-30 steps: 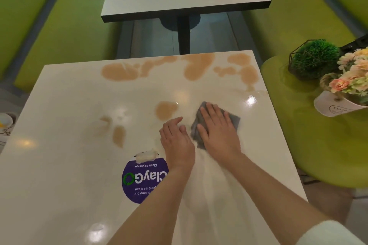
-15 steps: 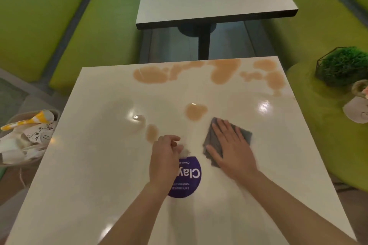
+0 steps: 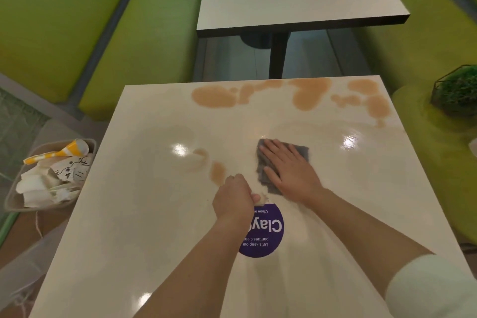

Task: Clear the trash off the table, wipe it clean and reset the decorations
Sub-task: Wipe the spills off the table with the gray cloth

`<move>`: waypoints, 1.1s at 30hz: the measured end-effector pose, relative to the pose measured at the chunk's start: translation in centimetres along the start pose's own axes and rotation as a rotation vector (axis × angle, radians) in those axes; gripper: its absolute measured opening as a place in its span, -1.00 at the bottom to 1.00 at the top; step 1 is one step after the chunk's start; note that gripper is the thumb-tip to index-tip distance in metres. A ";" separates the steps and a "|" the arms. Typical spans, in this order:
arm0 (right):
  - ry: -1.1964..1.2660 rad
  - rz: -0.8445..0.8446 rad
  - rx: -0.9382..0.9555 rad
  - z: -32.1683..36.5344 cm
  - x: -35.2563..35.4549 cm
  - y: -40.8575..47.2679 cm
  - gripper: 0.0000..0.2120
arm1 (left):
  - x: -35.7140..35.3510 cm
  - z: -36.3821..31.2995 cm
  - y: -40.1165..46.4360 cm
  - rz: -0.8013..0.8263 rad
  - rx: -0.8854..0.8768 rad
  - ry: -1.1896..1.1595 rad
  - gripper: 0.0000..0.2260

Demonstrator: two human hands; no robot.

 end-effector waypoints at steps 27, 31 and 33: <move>-0.030 0.007 0.050 -1.1 0.1 -0.4 -0.41 | -0.1 0.8 -0.7 0.073 -0.110 -0.129 -0.85; -0.039 -0.102 -0.327 -4.8 1.1 1.9 -0.43 | 1.5 2.8 -1.1 0.076 -0.118 -0.234 -0.86; -0.024 -0.129 -0.456 -2.6 0.6 3.7 -0.45 | 2.9 4.7 -0.6 0.018 -0.100 -0.203 -0.78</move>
Point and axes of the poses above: each hand's wrist, its own y-axis towards the middle knuckle, its own x-axis out of the back of the hand, z = x × y, the point moved 9 cm from there along y, towards the middle knuckle, and after that the axes turned 3 degrees about -z, right-handed, at the moved point
